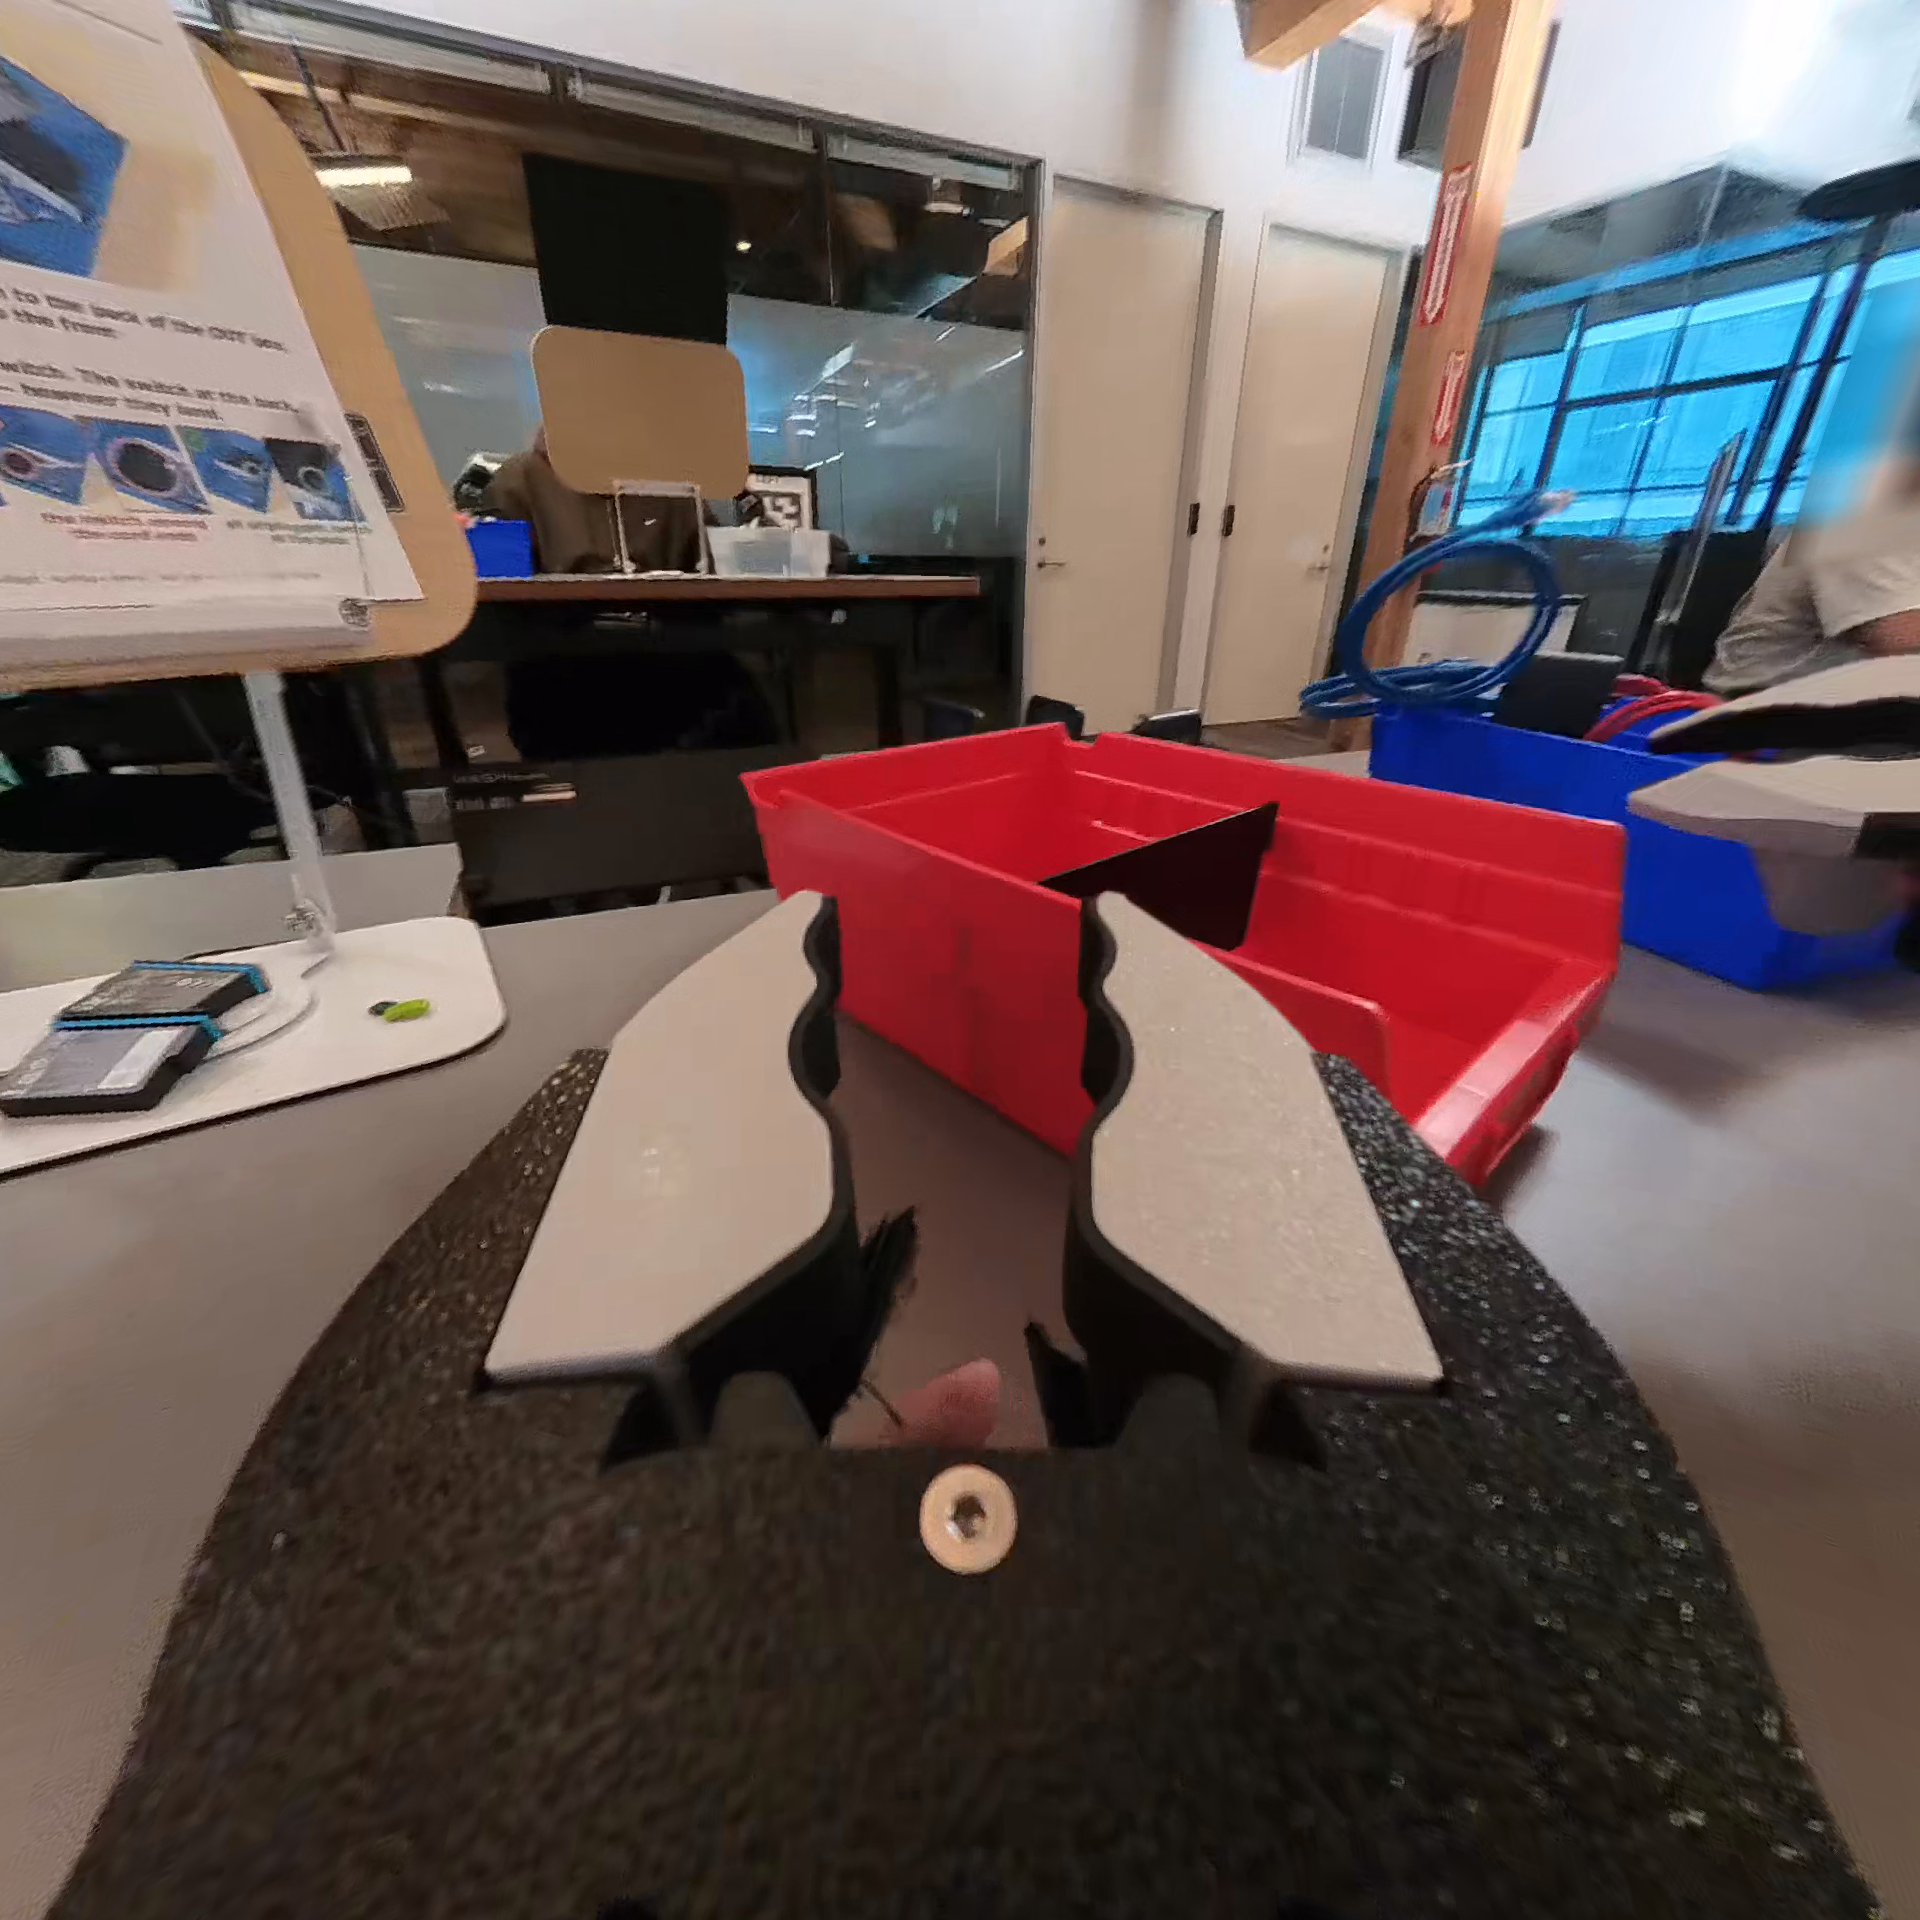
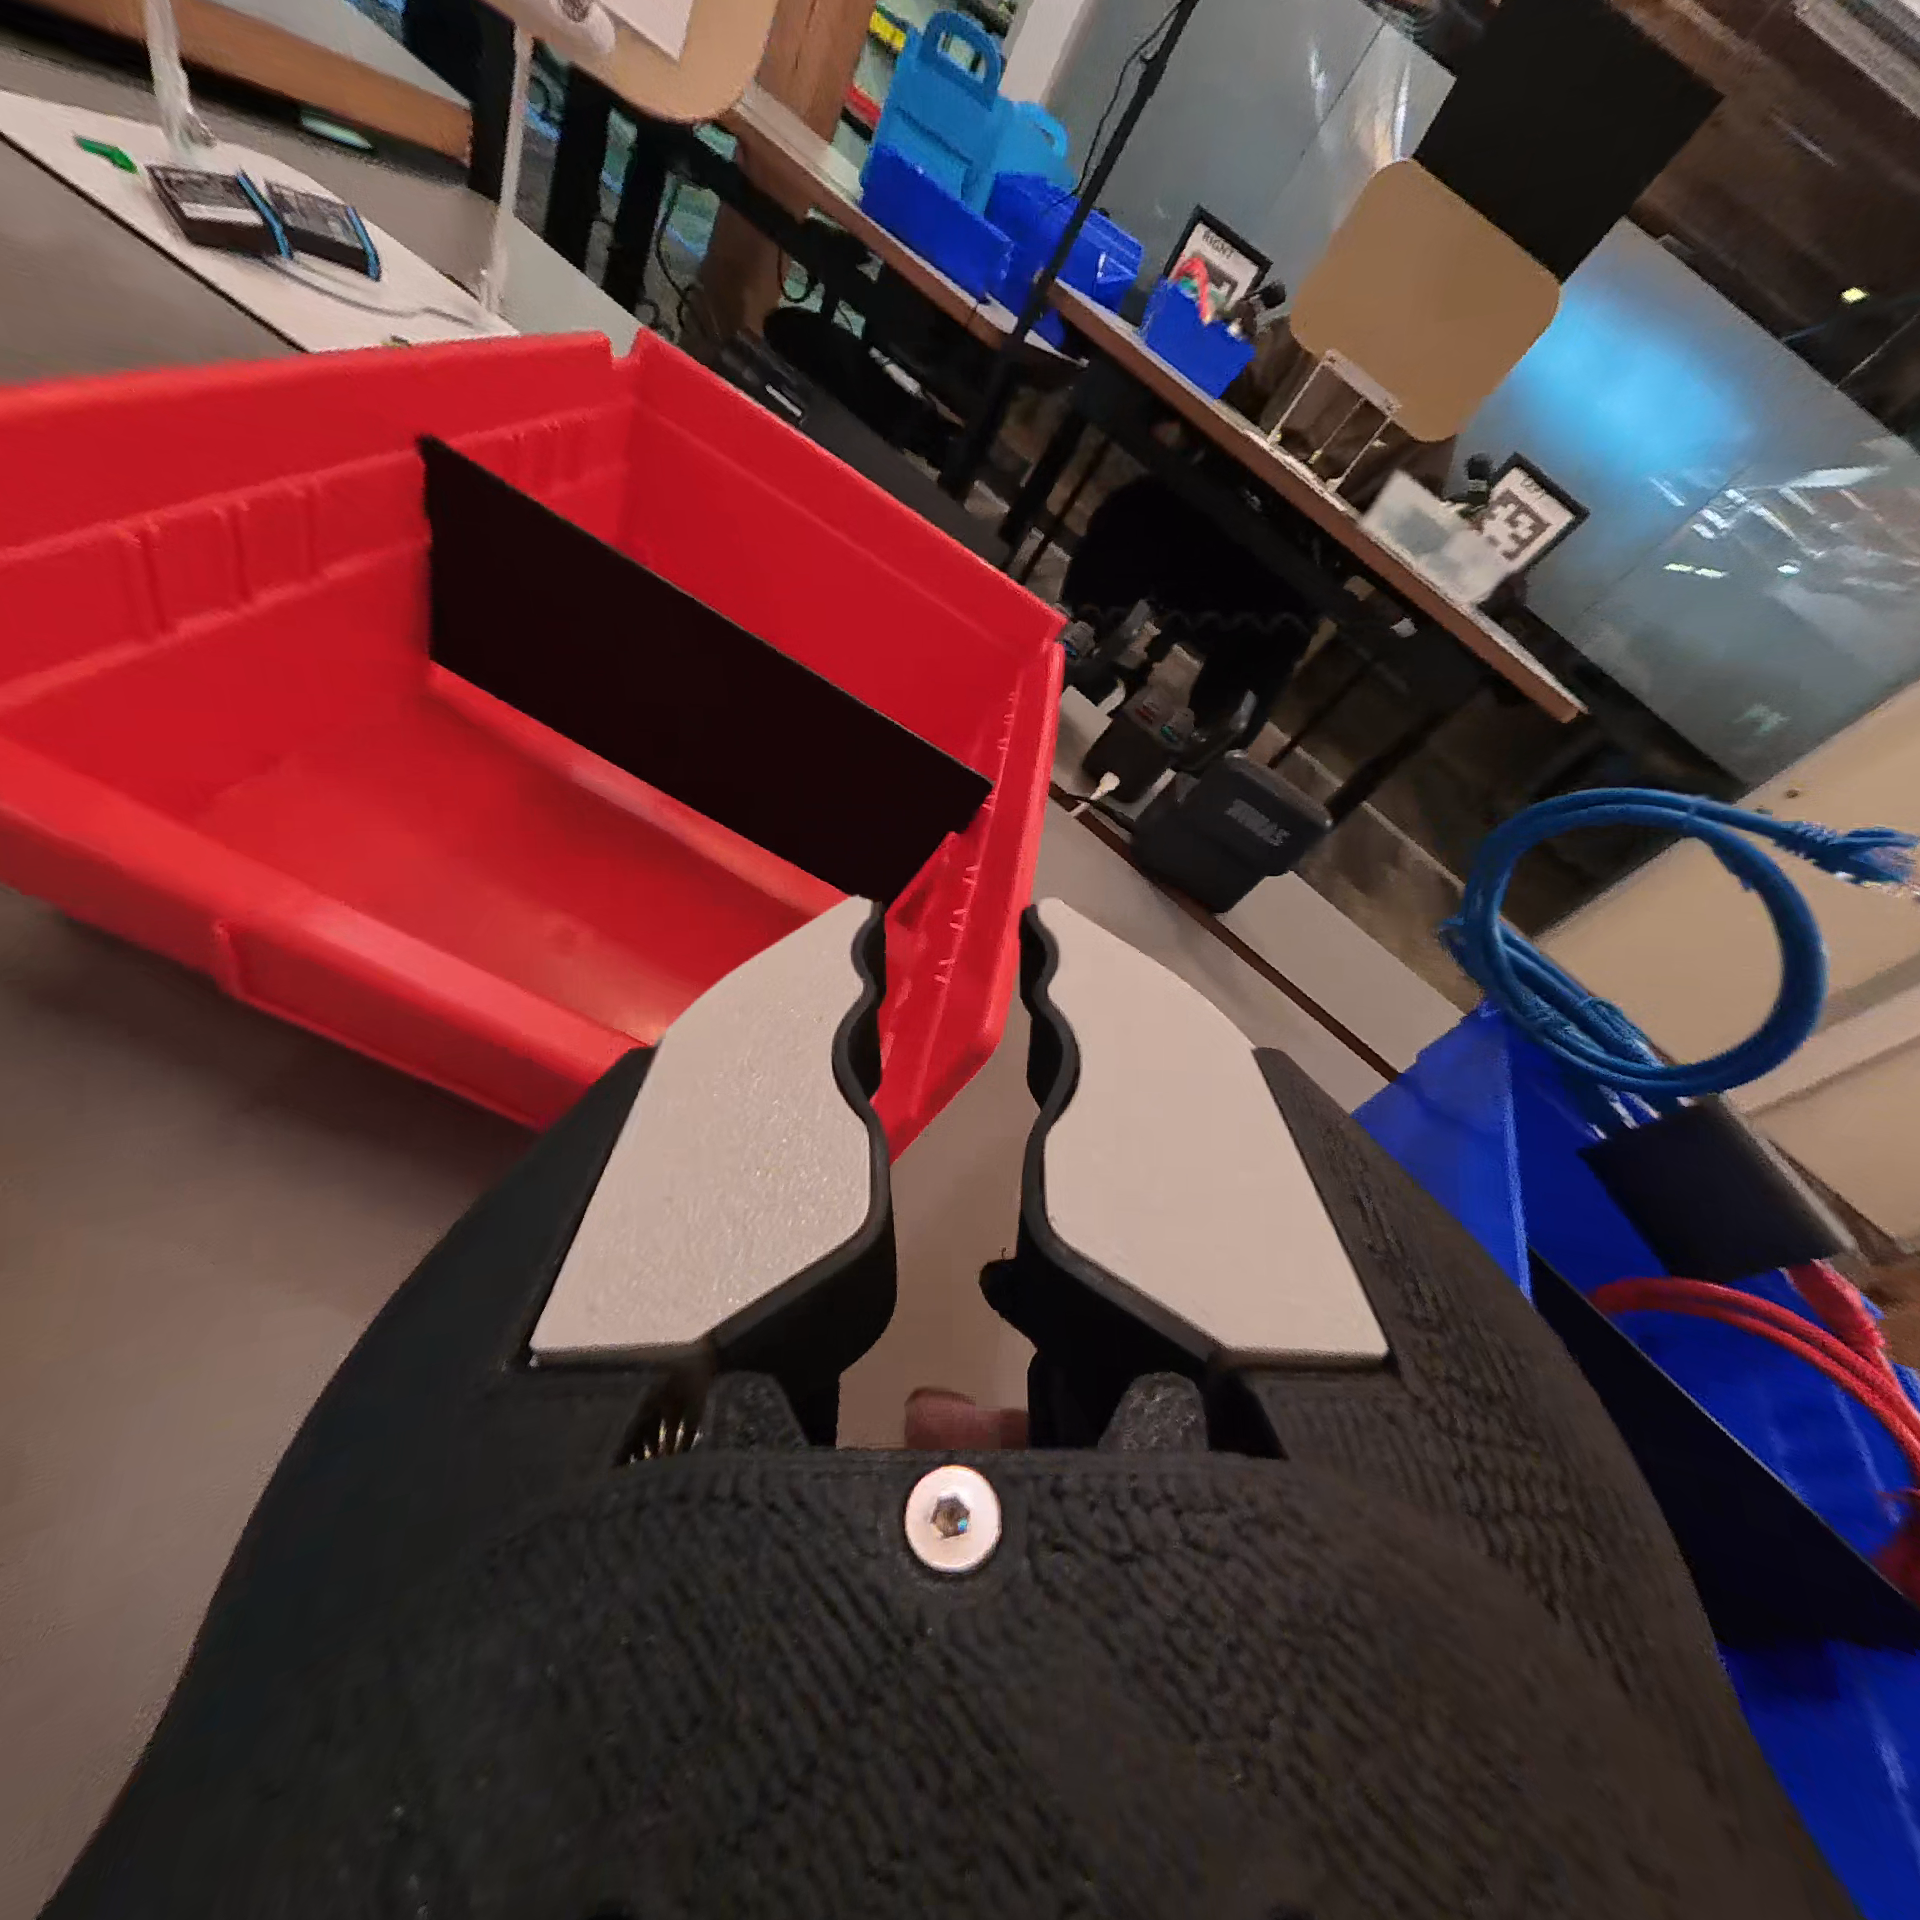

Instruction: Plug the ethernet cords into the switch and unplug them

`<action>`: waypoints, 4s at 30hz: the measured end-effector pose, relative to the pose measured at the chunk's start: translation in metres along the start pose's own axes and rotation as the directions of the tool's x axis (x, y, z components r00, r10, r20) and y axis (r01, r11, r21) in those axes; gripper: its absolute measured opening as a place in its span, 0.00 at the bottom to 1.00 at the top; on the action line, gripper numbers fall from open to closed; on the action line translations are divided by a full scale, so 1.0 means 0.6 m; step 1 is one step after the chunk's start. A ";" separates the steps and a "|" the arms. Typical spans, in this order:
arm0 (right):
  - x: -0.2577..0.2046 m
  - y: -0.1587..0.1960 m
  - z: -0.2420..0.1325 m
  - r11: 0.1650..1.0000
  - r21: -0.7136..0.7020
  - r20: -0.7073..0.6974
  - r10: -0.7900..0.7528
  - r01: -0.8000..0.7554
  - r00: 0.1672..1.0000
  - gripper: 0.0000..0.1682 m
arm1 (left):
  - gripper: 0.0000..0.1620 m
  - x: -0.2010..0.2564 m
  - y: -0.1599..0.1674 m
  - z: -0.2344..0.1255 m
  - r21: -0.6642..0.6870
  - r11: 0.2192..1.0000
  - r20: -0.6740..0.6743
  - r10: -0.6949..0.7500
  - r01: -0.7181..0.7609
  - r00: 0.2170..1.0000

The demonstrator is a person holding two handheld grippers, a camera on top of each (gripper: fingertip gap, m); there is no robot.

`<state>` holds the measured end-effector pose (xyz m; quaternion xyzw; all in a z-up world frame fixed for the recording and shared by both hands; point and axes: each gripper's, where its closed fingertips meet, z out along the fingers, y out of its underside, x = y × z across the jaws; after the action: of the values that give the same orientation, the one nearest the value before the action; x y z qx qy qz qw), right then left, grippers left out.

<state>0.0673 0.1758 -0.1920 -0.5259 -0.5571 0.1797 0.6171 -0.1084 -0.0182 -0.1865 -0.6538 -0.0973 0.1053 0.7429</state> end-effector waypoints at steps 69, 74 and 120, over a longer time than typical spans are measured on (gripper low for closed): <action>0.497 0.388 -0.199 0.803 -0.395 -0.559 0.175 -0.446 0.810 0.34 | 0.08 -0.056 0.130 0.074 -0.600 0.736 -0.022 0.379 -0.315 0.925; 0.489 0.411 -0.167 0.733 -0.449 -0.456 0.303 -0.511 0.837 0.26 | 0.06 -0.056 0.131 0.077 -0.609 0.731 -0.052 0.352 -0.309 0.935; -0.014 0.098 -0.006 0.853 -0.315 -0.133 0.395 -0.417 0.909 0.03 | 0.01 -0.254 0.061 -0.326 -0.446 0.892 0.354 0.098 0.076 0.930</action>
<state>0.0890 0.1897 -0.2456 -0.7343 -0.4360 0.1914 0.4837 -0.2004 -0.2429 -0.2487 -0.7777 -0.2523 0.2044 0.5383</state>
